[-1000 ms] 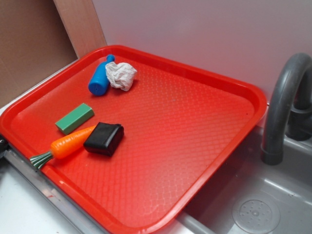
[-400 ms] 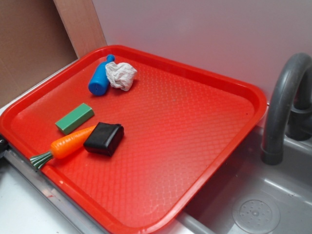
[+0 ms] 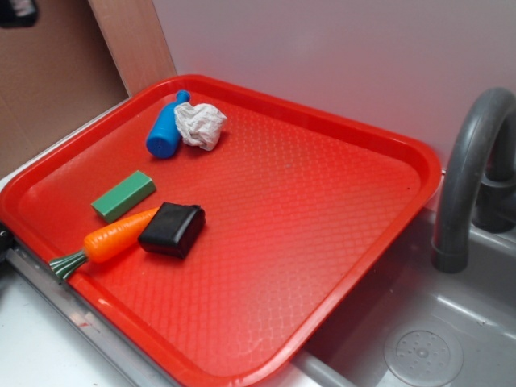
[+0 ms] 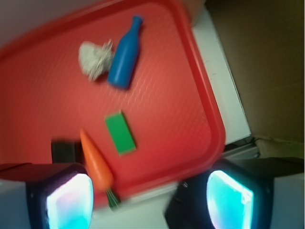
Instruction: Grab the blue bottle.
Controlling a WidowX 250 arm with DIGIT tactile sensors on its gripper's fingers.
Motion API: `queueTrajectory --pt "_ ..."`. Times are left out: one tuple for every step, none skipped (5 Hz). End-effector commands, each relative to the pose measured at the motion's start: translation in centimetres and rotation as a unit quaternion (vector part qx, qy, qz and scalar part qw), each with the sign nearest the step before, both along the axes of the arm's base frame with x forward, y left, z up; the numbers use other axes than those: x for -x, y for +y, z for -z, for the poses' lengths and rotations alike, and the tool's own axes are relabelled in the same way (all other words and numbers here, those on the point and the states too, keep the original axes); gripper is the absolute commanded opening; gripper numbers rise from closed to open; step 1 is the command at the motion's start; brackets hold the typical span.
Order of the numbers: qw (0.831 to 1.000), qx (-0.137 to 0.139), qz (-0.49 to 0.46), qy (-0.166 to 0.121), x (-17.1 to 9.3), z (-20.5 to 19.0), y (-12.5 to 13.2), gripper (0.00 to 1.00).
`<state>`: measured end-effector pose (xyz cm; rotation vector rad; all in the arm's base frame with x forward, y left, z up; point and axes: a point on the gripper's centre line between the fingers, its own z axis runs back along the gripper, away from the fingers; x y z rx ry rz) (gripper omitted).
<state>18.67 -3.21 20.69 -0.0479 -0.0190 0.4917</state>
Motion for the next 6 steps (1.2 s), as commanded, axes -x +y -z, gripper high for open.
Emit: queueTrajectory --pt "0.992 -0.026 -0.117 -0.048 -4.5 3.4 -0.7 1.0" --pt "0.988 -0.037 -0.137 -0.061 -6.4 5.8 -1.0 1.0" --pt "0.987 -0.024 -0.148 -0.056 -7.9 9.1 -1.0 1.0" --pt "0.985 -0.021 -0.158 -0.058 -9.2 12.0 -0.3 1.0" --pt "0.984 -0.018 -0.167 -0.062 -10.0 14.1 0.4 1.0" --pt "0.983 -0.017 -0.168 -0.066 -11.2 15.2 0.5 1.0"
